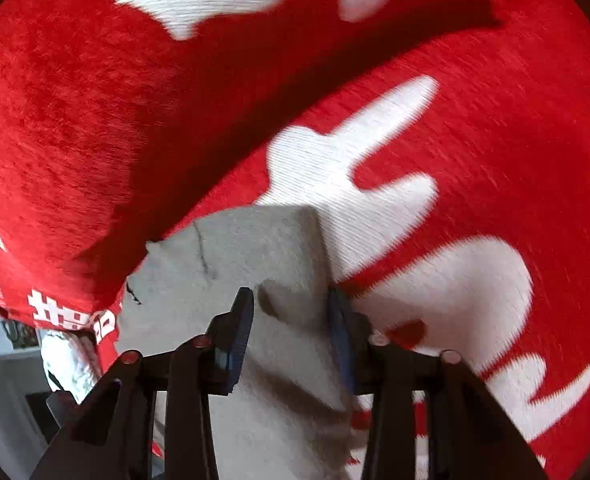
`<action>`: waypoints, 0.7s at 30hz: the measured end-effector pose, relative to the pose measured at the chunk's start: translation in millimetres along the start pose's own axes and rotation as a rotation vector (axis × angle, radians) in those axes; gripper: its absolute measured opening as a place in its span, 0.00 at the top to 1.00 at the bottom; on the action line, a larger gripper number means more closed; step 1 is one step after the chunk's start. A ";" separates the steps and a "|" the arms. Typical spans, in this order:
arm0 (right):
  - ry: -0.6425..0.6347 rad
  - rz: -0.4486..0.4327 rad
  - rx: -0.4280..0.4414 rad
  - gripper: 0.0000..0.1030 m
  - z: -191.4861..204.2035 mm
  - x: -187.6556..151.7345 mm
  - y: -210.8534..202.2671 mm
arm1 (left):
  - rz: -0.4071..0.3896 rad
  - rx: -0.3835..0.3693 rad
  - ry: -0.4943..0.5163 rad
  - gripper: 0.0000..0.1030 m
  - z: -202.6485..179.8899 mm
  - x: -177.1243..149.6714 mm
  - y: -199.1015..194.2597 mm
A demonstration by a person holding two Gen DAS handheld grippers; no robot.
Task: Fold small clothes
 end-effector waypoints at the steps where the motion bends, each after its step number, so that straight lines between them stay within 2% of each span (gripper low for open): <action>1: -0.079 0.000 -0.027 0.92 8.2 1.5 -1.6 | -0.004 0.004 0.001 0.89 1.0 -0.3 -0.5; 3: -0.268 -0.051 -0.100 0.92 23.0 6.2 -10.4 | -0.006 0.011 0.008 0.89 1.4 -0.9 0.0; 4: -0.324 -0.066 -0.137 0.92 25.5 8.1 -11.7 | -0.006 0.014 0.015 0.89 1.3 -1.2 0.5; 7: -0.375 -0.057 -0.267 0.93 3.9 9.7 1.1 | -0.016 0.030 0.041 0.89 -4.2 -2.1 3.8; 10: -0.320 -0.070 -0.238 0.93 -4.9 7.2 -1.3 | -0.022 0.046 0.056 0.89 -7.4 -1.0 5.5; 14: -0.311 -0.068 -0.291 0.93 -7.1 -1.0 -17.1 | -0.017 0.046 0.059 0.89 -14.6 -1.3 10.0; 18: -0.235 -0.056 -0.169 0.92 8.7 -24.4 -41.3 | -0.012 0.049 0.052 0.89 -11.7 0.6 5.3; 21: -0.243 0.002 -0.120 0.91 23.4 -56.0 -42.6 | -0.017 0.049 0.063 0.89 -8.9 1.2 -0.8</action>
Point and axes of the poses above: each gripper's, at about its wrist camera, not at the fingertips, and y roughly the way its jaws point, z to its left, x to its top, the point moved 9 cm from there along y, roughly the way its jaws point, and after that the axes turned 12 degrees about -z, right-handed, at the moved point
